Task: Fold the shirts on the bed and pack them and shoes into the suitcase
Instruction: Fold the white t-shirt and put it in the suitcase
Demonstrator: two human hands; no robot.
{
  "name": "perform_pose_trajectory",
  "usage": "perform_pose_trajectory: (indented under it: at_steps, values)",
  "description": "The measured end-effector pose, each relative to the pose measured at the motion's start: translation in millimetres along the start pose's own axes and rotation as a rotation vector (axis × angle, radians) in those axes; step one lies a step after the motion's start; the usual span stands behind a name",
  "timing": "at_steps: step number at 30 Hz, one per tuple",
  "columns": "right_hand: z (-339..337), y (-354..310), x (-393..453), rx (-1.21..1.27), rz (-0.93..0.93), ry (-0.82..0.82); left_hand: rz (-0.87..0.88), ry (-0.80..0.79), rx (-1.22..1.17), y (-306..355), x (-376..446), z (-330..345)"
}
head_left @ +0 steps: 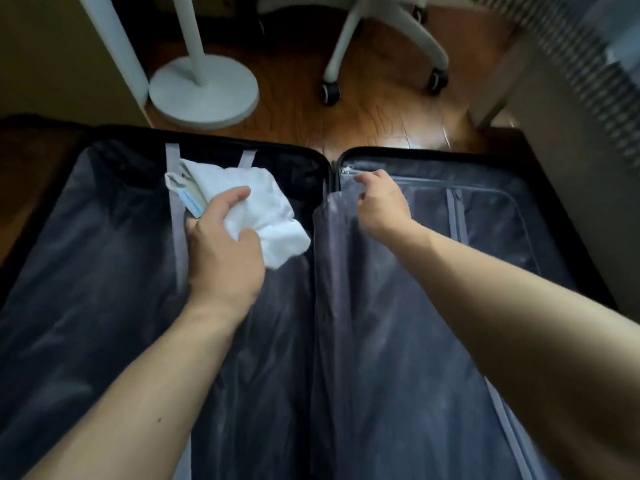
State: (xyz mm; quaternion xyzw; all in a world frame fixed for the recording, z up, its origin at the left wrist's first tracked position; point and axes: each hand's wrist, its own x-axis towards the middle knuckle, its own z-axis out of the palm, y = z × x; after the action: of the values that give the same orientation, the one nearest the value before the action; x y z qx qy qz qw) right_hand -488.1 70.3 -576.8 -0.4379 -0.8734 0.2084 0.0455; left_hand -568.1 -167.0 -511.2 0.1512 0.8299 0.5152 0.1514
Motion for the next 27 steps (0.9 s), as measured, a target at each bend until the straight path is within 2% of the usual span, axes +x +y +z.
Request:
perform_pose_trajectory:
  at_steps: [3,7,10,13,16,19,23,27]
  values:
    - [15,0,45,-0.059,-0.04,0.018,0.024,-0.045,-0.051,-15,19,20]
    - [34,-4,63,-0.202,-0.08,0.053,0.038,-0.11,-0.082,-22,27,27]
    - [35,1,67,-0.214,-0.174,0.139,0.055,-0.105,-0.094,-17,26,26]
    - [26,6,73,-0.292,-0.265,0.103,0.077,-0.081,-0.117,-8,23,27]
    - [18,12,83,-0.27,-0.337,0.123,0.106,-0.055,-0.107,2,21,33]
    - [18,12,95,-0.261,-0.373,0.06,0.133,-0.041,-0.099,12,22,44]
    - [21,5,102,-0.136,-0.093,-0.028,0.158,-0.01,-0.119,18,22,53]
    - [11,8,104,-0.267,-0.252,-0.126,0.162,0.012,-0.111,21,24,59]
